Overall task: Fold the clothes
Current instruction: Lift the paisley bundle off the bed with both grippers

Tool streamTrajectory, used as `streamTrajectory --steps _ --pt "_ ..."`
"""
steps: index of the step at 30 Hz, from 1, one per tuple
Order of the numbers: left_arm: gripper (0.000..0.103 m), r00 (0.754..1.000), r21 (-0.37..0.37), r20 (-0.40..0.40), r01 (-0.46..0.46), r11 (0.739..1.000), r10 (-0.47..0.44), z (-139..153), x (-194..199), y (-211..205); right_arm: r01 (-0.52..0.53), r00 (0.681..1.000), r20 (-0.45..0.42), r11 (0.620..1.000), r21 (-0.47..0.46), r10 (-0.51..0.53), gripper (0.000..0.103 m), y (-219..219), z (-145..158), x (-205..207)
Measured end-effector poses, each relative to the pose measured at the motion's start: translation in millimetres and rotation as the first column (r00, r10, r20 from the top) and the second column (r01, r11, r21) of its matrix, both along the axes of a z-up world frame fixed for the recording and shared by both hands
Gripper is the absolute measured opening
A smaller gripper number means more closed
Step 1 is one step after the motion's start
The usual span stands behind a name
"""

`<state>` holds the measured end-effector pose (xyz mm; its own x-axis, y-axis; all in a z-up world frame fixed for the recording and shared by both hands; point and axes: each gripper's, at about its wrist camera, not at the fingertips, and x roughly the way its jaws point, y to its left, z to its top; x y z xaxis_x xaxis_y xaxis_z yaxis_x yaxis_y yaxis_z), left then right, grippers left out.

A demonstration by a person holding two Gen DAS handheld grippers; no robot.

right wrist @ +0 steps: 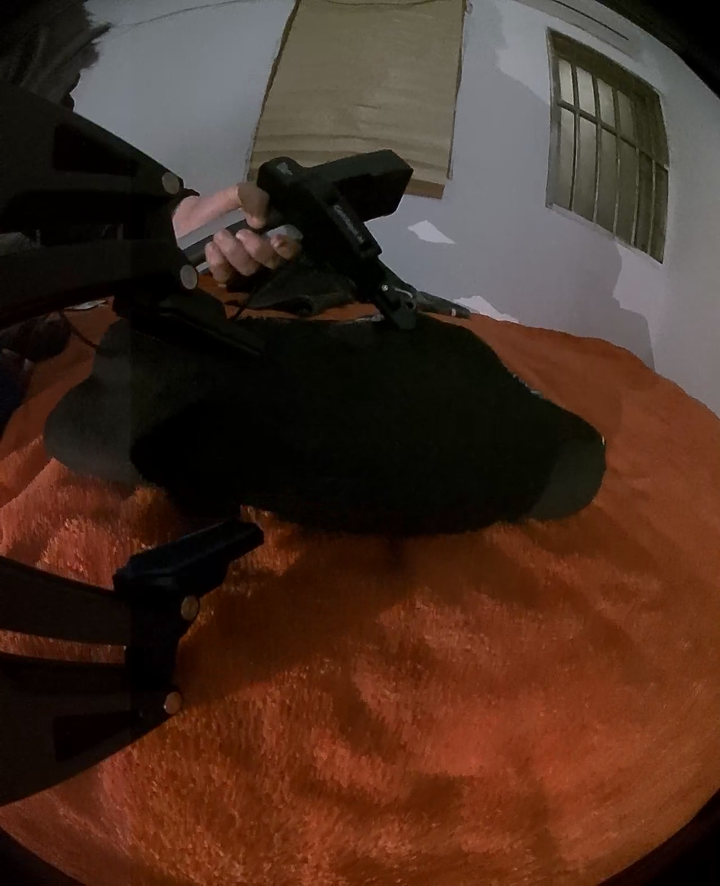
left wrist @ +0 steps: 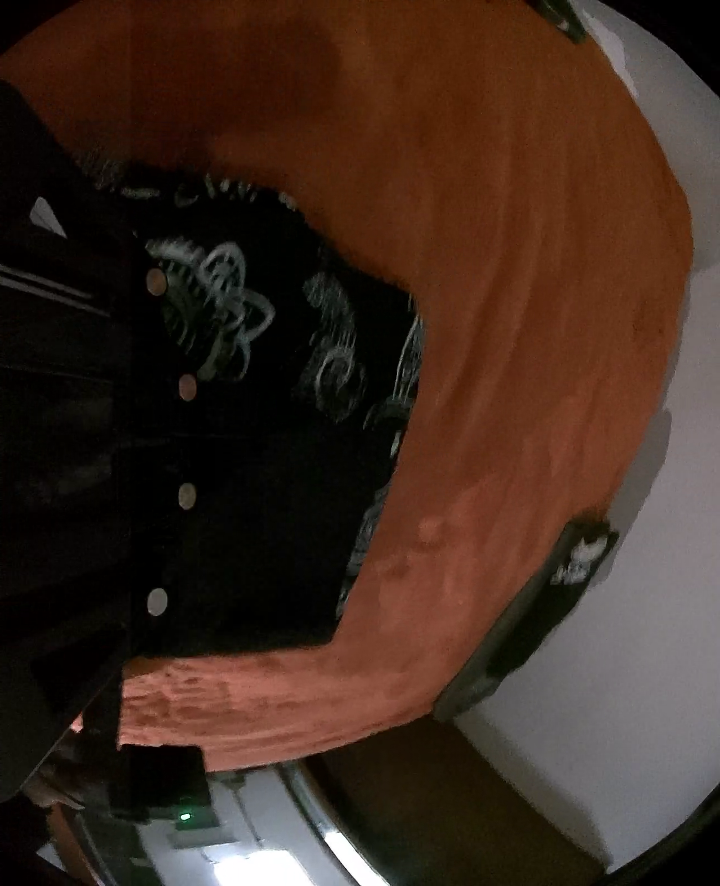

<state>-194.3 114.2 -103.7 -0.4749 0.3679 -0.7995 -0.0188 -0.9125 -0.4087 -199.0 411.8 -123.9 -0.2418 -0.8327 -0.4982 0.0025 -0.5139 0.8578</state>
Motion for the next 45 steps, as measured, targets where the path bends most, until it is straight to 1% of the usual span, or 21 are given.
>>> streamTrajectory --steps 3,5,9,10,13,16,17,19,21,23,25,28,30,34,36,37,38,39,41,43,45 --pt "0.004 0.997 0.033 0.078 0.007 0.999 -0.010 -12 -9 0 -0.001 1.000 0.000 1.000 -0.001 0.001 0.059 6 -1 3" --pt "0.010 0.996 0.049 0.089 0.003 0.999 -0.008 -10 -7 -4 0.000 1.000 -0.004 1.000 -0.003 0.000 0.059 7 0 3" --pt "0.042 0.996 0.007 0.083 -0.031 0.999 0.031 7 9 -17 0.006 1.000 -0.009 1.000 -0.022 -0.006 0.059 7 3 0" --pt "0.045 0.997 -0.016 0.077 -0.031 0.999 0.032 14 17 -21 0.002 1.000 -0.013 1.000 -0.024 -0.002 0.059 7 3 -1" --pt "0.045 0.996 -0.019 0.084 -0.020 1.000 0.022 25 47 -33 -0.013 1.000 -0.026 1.000 -0.021 0.012 0.059 7 4 -5" --pt "0.045 0.990 0.085 0.105 -0.106 0.991 0.097 23 102 -51 -0.016 0.999 -0.035 1.000 -0.018 0.015 0.059 9 4 -16" --pt "0.046 0.983 0.134 0.117 -0.154 0.979 0.139 18 125 -55 -0.012 0.999 -0.033 1.000 -0.019 0.011 0.059 9 4 -20" --pt "0.046 0.963 0.244 0.142 -0.259 0.934 0.230 0 172 -56 0.000 1.000 -0.025 1.000 -0.013 -0.001 0.059 12 0 -27" --pt "0.047 0.936 0.347 0.176 -0.348 0.871 0.304 -21 210 -55 0.019 1.000 -0.014 1.000 -0.015 -0.019 0.059 15 -4 -30" --pt "0.047 0.911 0.424 0.234 -0.410 0.807 0.340 -47 230 -49 0.037 0.999 -0.008 0.999 -0.025 -0.037 0.059 15 -6 -28" --pt "0.047 0.899 0.456 0.283 -0.432 0.778 0.333 -64 235 -42 0.050 0.999 -0.007 0.998 -0.030 -0.050 0.059 16 -6 -26" --pt "0.053 0.904 0.507 0.264 -0.427 0.749 0.336 -68 230 -33 0.064 0.998 0.000 0.997 -0.049 -0.064 0.059 16 -5 -22" --pt "0.054 0.900 0.560 0.272 -0.436 0.704 0.341 -70 226 -27 0.067 0.998 -0.004 0.996 -0.054 -0.067 0.059 12 -1 -19" --pt "0.054 0.873 0.630 0.331 -0.487 0.605 0.358 -79 234 -16 0.055 0.998 -0.012 0.997 -0.051 -0.056 0.059 10 0 -14" --pt "0.054 0.854 0.645 0.377 -0.520 0.561 0.359 -90 236 -12 0.044 0.999 -0.014 0.998 -0.043 -0.045 0.059 9 -1 -12" --pt "0.054 0.836 0.640 0.427 -0.548 0.538 0.345 -98 236 -8 0.040 0.999 -0.015 0.998 -0.038 -0.040 0.059 9 -2 -12" --pt "0.054 0.804 0.613 0.489 -0.592 0.522 0.338 -106 238 -6 0.038 0.999 -0.015 0.999 -0.033 -0.039 0.059 9 -2 -12" --pt "0.054 0.772 0.582 0.525 -0.633 0.510 0.359 -109 241 -5 0.040 0.999 -0.014 0.999 -0.034 -0.040 0.059 9 -3 -13" --pt "0.053 0.729 0.538 0.541 -0.683 0.494 0.420 -107 246 -4 0.045 0.999 -0.012 0.998 -0.042 -0.046 0.059 11 -3 -14" --pt "0.053 0.723 0.511 0.517 -0.690 0.513 0.458 -100 241 -3 0.047 0.999 -0.016 0.998 -0.044 -0.048 0.059 13 -2 -14" --pt "0.054 0.734 0.513 0.501 -0.678 0.526 0.458 -99 230 0 0.049 0.999 -0.017 0.998 -0.044 -0.050 0.059 14 -2 -14"
